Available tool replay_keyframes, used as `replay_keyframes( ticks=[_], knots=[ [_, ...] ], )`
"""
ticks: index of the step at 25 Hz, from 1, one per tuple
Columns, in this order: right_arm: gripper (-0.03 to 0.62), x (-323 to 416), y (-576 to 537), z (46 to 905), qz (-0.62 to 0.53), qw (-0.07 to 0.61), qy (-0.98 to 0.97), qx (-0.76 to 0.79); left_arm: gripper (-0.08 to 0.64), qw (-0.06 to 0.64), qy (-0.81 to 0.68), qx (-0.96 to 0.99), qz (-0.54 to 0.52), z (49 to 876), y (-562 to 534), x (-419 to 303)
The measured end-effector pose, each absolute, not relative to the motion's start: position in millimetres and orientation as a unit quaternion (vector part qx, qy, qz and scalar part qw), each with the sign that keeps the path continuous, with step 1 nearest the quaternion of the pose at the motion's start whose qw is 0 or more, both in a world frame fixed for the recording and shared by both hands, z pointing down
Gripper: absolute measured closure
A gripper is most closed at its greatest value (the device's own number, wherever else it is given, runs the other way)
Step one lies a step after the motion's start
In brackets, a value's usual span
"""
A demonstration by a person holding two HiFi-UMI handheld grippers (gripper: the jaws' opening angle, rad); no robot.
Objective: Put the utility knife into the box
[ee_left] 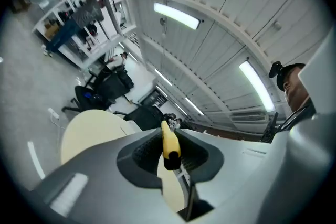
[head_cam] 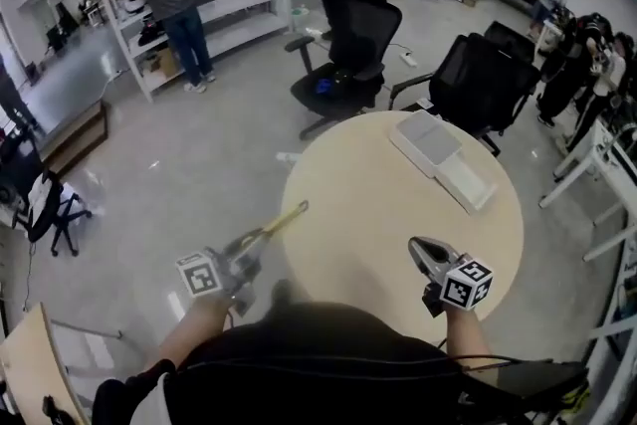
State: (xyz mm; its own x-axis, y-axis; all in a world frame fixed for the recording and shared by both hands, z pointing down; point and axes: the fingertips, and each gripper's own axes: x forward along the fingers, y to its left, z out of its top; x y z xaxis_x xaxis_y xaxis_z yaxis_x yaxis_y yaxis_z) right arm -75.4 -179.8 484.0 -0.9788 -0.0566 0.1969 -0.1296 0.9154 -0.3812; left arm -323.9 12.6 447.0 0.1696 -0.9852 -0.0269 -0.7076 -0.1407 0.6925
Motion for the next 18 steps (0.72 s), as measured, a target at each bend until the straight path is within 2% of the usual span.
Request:
replay_keyframes(
  ticks=[4,8,15,18],
  knots=[
    [0.578,-44.6,-204.4,491.8,0.207,0.073,-0.958,0.186,0.491,0.311,-0.485,0.791,-0.208,462.7,-86.2,-336.5],
    [0.578,-39.1,-204.8,510.4,0.271,0.031,-0.911,0.309,0.491,0.345,-0.384,0.840,-0.169,469.8,-164.3,-348.3],
    [0.578,-75.6,-195.5,487.6,0.240,0.040,-0.893,0.379,0.491,0.363,-0.283,0.875,-0.149,473.1,-203.3,-367.7],
    [0.578,-68.1,-183.7,474.9,0.225,0.050,-0.889,0.395,0.491,0.374,-0.263,0.876,-0.155,480.1,-209.6,-362.3]
  ],
)
